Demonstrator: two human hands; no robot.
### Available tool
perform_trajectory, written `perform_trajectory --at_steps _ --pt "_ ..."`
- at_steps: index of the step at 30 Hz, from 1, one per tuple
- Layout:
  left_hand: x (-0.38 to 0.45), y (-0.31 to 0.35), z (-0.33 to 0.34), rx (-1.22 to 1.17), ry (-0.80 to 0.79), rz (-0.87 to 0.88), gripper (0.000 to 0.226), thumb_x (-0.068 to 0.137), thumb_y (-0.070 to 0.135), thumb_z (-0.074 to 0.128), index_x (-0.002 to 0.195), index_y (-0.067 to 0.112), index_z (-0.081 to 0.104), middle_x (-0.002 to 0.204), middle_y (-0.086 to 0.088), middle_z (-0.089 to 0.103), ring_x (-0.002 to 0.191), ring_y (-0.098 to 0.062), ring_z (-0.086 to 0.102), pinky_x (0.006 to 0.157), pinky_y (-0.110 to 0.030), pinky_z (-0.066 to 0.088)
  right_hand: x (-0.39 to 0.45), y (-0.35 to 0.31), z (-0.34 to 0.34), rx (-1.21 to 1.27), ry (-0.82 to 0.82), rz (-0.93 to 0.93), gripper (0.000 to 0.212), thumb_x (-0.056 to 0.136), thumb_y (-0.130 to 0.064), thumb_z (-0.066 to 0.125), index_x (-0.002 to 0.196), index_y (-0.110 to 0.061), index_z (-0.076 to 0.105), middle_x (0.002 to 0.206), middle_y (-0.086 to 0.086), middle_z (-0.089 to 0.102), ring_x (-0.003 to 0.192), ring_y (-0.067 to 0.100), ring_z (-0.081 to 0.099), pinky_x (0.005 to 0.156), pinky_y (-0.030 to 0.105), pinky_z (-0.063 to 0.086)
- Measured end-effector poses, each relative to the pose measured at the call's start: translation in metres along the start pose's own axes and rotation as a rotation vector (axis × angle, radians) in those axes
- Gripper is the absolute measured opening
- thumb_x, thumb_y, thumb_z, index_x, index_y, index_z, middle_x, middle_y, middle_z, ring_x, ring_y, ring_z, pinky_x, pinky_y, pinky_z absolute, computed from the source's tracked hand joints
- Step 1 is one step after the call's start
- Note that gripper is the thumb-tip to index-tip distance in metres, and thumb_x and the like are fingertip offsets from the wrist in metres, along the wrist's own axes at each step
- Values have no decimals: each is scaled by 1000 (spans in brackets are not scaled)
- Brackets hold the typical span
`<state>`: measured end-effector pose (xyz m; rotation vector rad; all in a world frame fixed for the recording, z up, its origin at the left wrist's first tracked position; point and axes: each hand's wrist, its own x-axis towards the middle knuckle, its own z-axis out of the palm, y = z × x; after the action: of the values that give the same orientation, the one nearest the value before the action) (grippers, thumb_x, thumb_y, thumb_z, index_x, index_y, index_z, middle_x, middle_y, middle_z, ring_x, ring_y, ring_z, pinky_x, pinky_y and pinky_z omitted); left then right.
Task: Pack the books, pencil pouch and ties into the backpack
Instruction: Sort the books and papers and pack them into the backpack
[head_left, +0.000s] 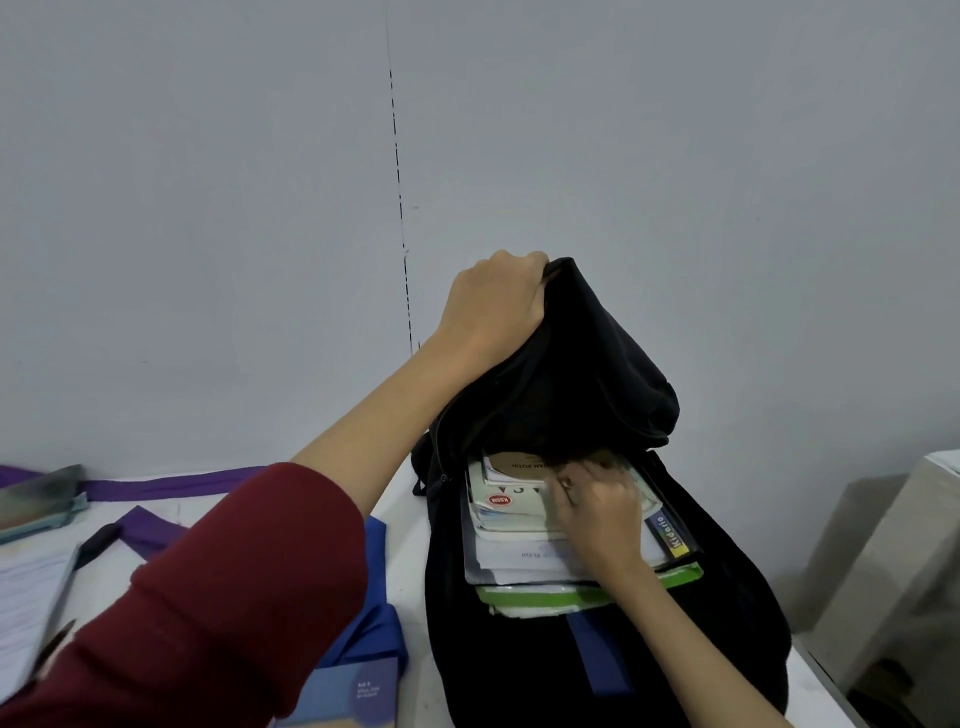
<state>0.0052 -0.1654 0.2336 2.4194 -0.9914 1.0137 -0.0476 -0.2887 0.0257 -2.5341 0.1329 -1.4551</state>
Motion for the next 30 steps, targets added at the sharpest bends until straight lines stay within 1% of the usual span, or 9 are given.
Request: perform_trajectory --at_steps 6,9,12,16,19,22,25,28,30 --pt "-37 -17 14 -88 -28 -120 28 99 24 35 88 6 54 74 -11 54 67 -29 45 60 -32 32 17 -48 -49 76 426 -213 14 82 -18 71 71 -10 71 69 0 65 62 16 55 64 30 37" --pt "-77 -38 23 -223 -132 -210 31 99 28 39 75 13 51 69 -4 56 67 -27 51 56 -31 31 28 -67 -54 61 461 -232 14 82 -15 70 69 -11 68 70 1 63 68 16 50 70 32 33" --pt "-130 -64 23 -332 -364 -308 33 95 37 49 64 25 50 61 7 52 66 -20 53 56 -29 33 22 -86 -33 149 317 -268 12 81 -13 69 70 -9 67 73 4 61 67 20 52 68 33 36" --pt "-221 -114 8 -290 -549 -482 28 90 46 54 86 22 69 73 10 63 70 -10 57 66 -28 46 -10 -128 0 357 143 -328 14 82 -8 67 69 -4 64 69 7 59 59 21 52 54 33 41" --pt "-300 -177 -23 -279 -361 -751 18 91 28 59 87 16 71 79 5 68 75 -12 61 73 -33 49 -33 -179 24 452 -31 -387 15 82 -10 66 69 -5 63 65 5 58 56 19 52 51 30 43" --pt "-376 -225 -62 -208 -103 -1021 12 90 16 60 90 10 70 88 -1 67 85 -15 60 75 -24 41 -46 -235 47 511 -249 -404 18 80 -18 62 65 -9 62 60 1 57 54 18 51 51 27 40" --pt "-439 -267 -104 -130 69 -1238 14 90 11 58 99 7 68 104 -7 63 103 -25 56 87 -34 43 -59 -311 70 593 -486 -376 16 79 -22 60 67 -11 62 62 1 59 56 19 54 50 33 48" --pt "-478 -310 -142 -8 111 -1320 21 89 14 60 107 5 64 113 -15 60 110 -33 53 92 -41 41 -72 -392 89 677 -702 -368 18 87 -23 54 87 -9 67 87 4 64 81 24 58 72 44 49" --pt "-495 -341 -164 93 76 -1379 30 89 22 60 116 7 60 122 -18 56 114 -35 50 96 -42 39 -81 -442 102 637 -894 -448 25 95 -26 50 109 -12 63 113 3 59 107 22 50 93 43 38"
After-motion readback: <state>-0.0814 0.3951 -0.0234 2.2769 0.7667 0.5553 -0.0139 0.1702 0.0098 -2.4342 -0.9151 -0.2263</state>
